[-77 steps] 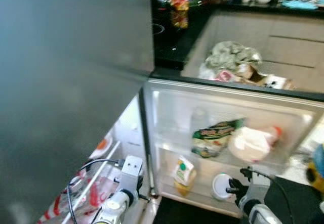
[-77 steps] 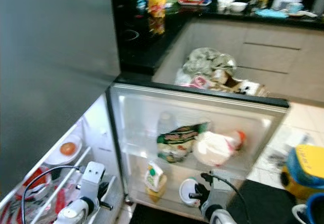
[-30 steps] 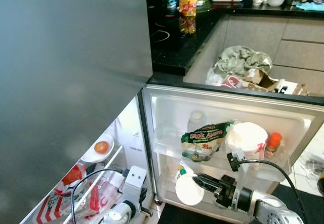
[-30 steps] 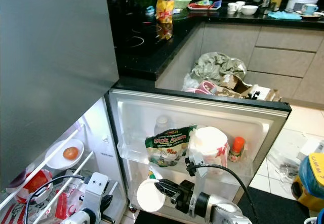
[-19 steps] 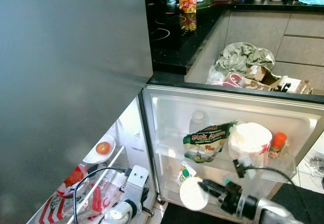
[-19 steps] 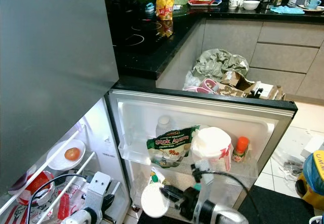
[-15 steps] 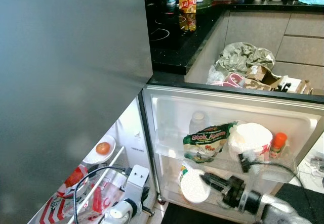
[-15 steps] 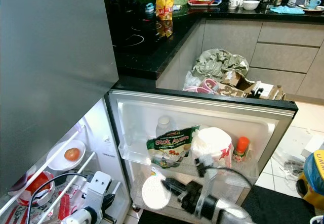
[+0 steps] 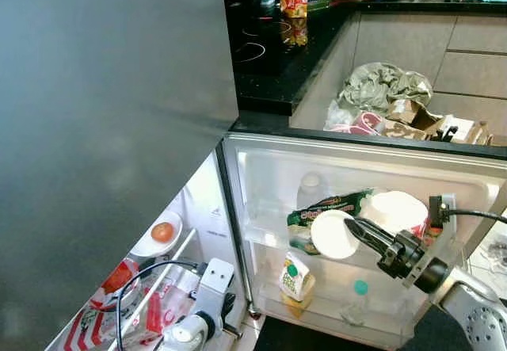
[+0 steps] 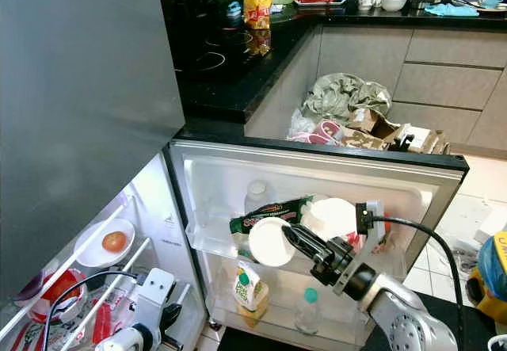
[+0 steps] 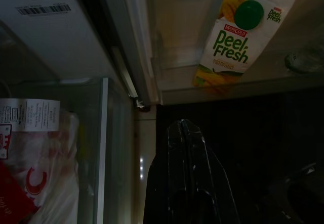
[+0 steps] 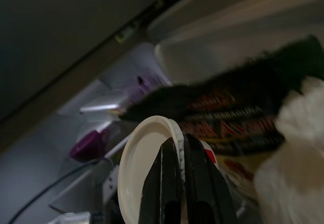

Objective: Restocking fridge

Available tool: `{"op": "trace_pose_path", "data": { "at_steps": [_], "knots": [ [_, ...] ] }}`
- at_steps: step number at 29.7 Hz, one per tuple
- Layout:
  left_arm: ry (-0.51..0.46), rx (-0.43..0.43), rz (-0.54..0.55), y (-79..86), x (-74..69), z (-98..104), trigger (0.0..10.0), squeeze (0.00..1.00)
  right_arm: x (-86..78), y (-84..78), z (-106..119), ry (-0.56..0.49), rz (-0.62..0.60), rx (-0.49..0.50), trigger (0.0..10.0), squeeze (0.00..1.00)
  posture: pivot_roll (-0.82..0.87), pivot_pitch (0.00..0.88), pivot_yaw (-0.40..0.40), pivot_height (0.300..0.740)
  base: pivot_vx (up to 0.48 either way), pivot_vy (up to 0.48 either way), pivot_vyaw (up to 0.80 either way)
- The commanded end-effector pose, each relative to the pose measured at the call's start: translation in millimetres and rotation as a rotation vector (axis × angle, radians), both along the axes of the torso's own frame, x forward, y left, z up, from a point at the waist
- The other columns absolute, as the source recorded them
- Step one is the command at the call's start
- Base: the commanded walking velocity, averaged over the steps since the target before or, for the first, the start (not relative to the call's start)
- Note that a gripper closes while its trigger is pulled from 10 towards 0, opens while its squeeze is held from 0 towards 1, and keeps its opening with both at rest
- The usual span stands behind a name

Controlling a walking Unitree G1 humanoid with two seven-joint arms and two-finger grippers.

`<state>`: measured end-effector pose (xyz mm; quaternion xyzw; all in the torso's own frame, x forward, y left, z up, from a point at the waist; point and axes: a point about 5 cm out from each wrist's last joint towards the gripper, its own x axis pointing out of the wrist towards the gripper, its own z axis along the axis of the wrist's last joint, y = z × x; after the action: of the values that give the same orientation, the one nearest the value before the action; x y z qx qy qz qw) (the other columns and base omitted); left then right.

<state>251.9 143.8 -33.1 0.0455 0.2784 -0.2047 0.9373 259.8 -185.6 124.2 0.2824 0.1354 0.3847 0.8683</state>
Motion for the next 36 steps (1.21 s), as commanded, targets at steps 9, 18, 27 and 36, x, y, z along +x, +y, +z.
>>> {"op": "trace_pose_path", "data": {
  "at_steps": [9, 18, 27, 36],
  "knots": [
    [0.006, 0.000, 0.034, 7.0, -5.2, -3, 10.0, 0.00, -20.4, 13.2, -13, 0.035, 0.113, -0.097, 10.0, 0.00, -0.17, 0.015, 0.028, 0.740, 0.000, 0.000, 0.00],
    [0.022, -0.024, 0.030, 1.8, -14.1, -9, 10.0, 0.00, -62.3, -39.5, -30, 0.167, 0.148, -0.239, 10.0, 0.00, -0.18, 0.031, 0.021, 0.740, 0.000, 0.000, 0.00],
    [0.026, -0.021, 0.028, 3.9, -13.1, -8, 10.0, 0.00, -82.4, -105.4, -37, 0.255, -0.093, -0.291, 10.0, 0.00, -0.19, 0.033, 0.028, 0.740, 0.000, 0.000, 0.00],
    [0.018, -0.025, 0.015, 2.4, -9.7, -6, 10.0, 0.00, -84.2, -141.6, -19, 0.196, -0.270, -0.268, 10.0, 0.00, -0.19, 0.036, 0.033, 0.740, 0.000, 0.000, 0.00]
  ]
}}
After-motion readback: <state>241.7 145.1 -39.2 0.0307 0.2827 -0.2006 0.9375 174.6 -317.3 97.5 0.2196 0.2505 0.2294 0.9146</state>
